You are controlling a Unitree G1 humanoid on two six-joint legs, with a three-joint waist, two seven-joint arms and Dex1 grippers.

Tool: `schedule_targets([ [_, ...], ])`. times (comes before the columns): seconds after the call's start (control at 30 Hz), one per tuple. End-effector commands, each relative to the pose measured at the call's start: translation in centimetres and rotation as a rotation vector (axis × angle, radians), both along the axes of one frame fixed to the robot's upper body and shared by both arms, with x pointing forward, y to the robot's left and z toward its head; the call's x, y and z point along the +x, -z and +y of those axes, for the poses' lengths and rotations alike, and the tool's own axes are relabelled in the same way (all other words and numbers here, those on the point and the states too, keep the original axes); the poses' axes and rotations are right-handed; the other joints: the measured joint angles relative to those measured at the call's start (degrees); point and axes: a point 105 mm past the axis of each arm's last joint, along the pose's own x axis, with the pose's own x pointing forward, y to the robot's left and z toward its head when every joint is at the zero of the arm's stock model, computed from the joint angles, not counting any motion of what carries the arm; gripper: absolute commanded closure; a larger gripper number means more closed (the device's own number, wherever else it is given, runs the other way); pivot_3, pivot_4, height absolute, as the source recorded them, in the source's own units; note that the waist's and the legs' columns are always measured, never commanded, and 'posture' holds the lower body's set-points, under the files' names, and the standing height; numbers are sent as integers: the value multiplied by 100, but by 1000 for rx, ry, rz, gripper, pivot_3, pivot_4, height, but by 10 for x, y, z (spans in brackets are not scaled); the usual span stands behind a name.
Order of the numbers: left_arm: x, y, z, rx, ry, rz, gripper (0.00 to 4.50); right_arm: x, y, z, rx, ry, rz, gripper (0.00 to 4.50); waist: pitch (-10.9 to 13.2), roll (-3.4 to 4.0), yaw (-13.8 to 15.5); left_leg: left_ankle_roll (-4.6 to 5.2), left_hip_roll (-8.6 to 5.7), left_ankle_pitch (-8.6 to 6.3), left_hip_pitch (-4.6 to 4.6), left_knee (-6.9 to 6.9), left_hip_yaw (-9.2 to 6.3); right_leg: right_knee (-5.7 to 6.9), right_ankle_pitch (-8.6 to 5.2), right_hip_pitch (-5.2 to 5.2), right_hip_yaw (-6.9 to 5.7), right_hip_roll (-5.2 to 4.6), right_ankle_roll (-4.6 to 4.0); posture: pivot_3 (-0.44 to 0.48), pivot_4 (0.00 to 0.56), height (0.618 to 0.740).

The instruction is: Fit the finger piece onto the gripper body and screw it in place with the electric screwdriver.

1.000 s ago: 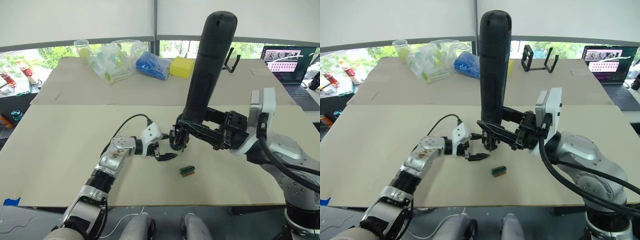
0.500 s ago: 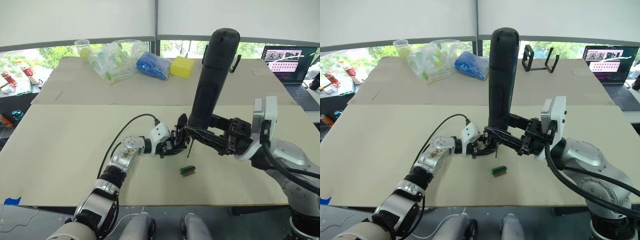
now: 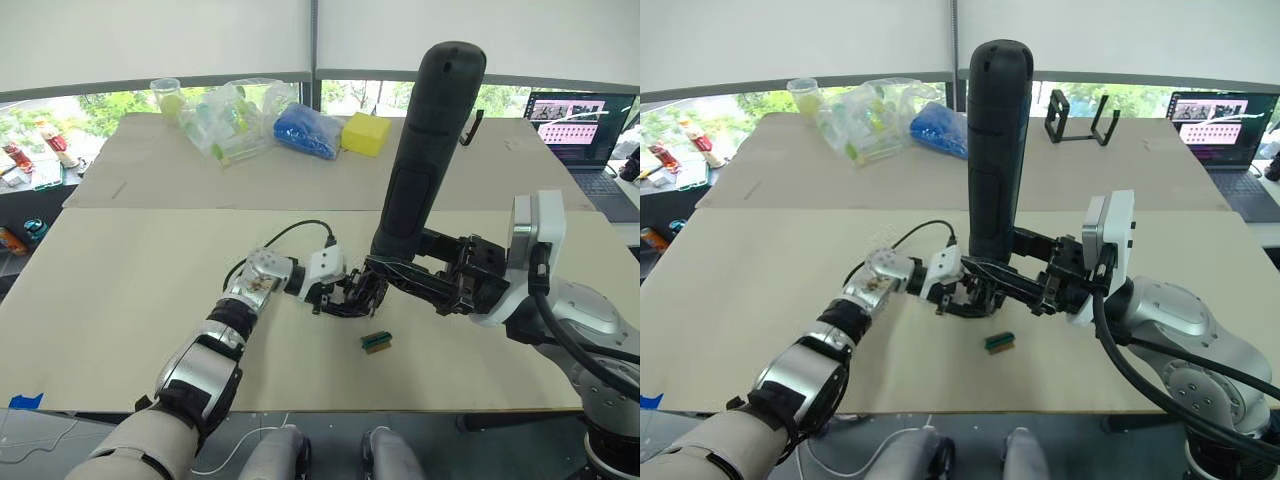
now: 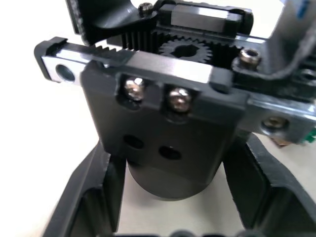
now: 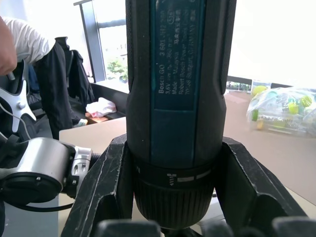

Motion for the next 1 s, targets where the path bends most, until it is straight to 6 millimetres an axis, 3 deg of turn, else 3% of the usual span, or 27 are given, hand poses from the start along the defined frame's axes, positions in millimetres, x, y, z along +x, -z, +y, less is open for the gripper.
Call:
schedule_targets([
  [0.03, 3, -10, 3, -48, -21, -15, 0, -8, -13, -1, 18, -24, -64, 2603, 0, 0, 0, 0, 0, 0, 0, 0, 0, 1, 0, 0, 0, 1, 0, 0, 150, 740],
  [0.3, -5, -15, 7, -182, -196, -14, 0, -9, -12, 0, 10, -48, -70, 2603, 0, 0, -31, 0, 1, 0, 0, 0, -1, 3, 0, 0, 3, -2, 1, 0, 150, 740],
  [0.53, -16, -8, 1, -195, -327, -19, 0, -5, -14, 3, 13, -56, -73, 2603, 0, 1, -20, -3, 0, 1, 1, 1, -1, 1, 0, -2, 8, -4, 1, 0, 150, 740],
  [0.93, -23, -5, 3, -191, -322, -14, 0, 3, -23, 18, 17, -82, -110, 2603, -1, 1, -21, -11, 0, 5, 2, -2, -2, -2, 0, -6, 6, -6, 0, 0, 150, 740],
  [1.0, -26, -7, 2, -203, -294, -19, 523, 5, -24, 21, 16, -85, -120, 2603, -1, 1, -15, -11, 0, 5, 2, -2, -2, -1, 0, -6, 5, -6, 0, 0, 150, 740],
])
